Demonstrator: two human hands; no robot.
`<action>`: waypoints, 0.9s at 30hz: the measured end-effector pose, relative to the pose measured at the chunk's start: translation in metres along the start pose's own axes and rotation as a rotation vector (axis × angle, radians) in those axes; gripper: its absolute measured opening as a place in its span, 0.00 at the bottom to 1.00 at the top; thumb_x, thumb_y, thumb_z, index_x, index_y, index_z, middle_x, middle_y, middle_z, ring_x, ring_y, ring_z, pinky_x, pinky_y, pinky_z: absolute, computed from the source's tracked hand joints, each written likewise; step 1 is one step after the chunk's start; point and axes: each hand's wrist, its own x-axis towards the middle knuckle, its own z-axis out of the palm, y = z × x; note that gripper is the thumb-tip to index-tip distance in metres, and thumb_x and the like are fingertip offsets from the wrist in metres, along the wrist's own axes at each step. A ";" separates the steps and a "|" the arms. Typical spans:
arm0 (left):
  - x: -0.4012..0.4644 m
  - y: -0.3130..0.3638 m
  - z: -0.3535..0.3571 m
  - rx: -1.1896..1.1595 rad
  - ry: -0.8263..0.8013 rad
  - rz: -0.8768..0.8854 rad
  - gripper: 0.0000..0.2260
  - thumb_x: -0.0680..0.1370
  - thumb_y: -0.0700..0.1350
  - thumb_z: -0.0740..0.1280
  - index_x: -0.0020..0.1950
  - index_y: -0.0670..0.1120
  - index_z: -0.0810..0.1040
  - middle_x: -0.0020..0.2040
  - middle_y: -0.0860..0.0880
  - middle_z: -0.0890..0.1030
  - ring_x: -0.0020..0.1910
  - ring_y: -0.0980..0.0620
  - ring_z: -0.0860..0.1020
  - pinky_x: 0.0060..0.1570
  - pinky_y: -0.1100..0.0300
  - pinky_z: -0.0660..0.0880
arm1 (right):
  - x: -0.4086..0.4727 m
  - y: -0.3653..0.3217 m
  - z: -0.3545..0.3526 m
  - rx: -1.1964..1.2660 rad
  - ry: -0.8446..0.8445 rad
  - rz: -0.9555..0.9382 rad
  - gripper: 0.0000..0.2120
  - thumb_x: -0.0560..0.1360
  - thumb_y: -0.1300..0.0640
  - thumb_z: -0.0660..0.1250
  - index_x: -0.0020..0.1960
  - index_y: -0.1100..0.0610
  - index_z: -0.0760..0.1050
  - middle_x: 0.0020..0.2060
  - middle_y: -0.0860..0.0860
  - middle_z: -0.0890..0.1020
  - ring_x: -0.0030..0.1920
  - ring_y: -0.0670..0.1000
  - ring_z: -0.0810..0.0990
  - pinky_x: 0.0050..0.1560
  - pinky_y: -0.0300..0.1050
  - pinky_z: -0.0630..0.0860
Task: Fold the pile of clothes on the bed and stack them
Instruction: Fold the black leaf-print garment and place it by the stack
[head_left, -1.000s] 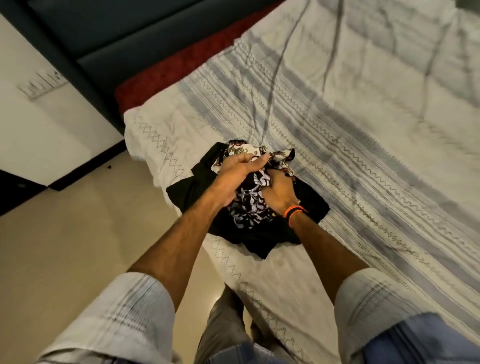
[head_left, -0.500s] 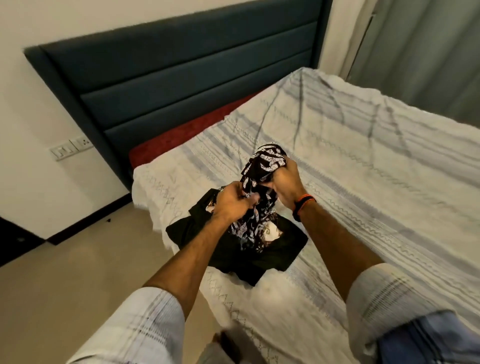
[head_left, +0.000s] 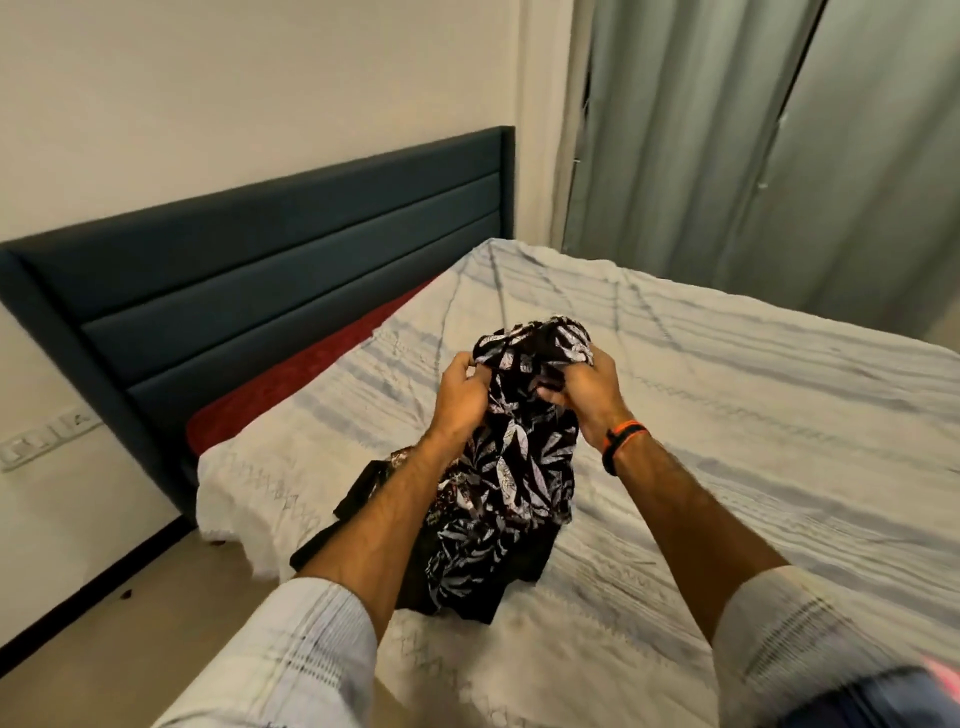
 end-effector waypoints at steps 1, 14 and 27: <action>-0.004 0.005 0.006 -0.029 -0.022 0.003 0.07 0.82 0.43 0.57 0.53 0.49 0.75 0.48 0.44 0.81 0.45 0.46 0.78 0.39 0.54 0.74 | -0.007 -0.005 -0.009 -0.011 0.026 -0.011 0.10 0.80 0.64 0.64 0.60 0.59 0.77 0.45 0.51 0.83 0.36 0.44 0.81 0.34 0.38 0.80; -0.033 0.063 0.119 -0.326 -0.180 -0.092 0.06 0.83 0.41 0.59 0.53 0.42 0.75 0.50 0.40 0.81 0.49 0.45 0.79 0.57 0.44 0.77 | -0.066 -0.025 -0.119 -0.209 -0.110 -0.068 0.25 0.66 0.50 0.80 0.61 0.49 0.78 0.53 0.46 0.85 0.54 0.46 0.84 0.51 0.48 0.81; -0.022 0.094 0.234 -0.608 -0.251 -0.208 0.12 0.81 0.32 0.59 0.64 0.39 0.72 0.50 0.42 0.81 0.47 0.49 0.80 0.47 0.56 0.81 | -0.010 -0.053 -0.229 -0.469 0.072 -0.173 0.03 0.74 0.56 0.71 0.42 0.53 0.80 0.35 0.49 0.83 0.37 0.50 0.79 0.44 0.55 0.78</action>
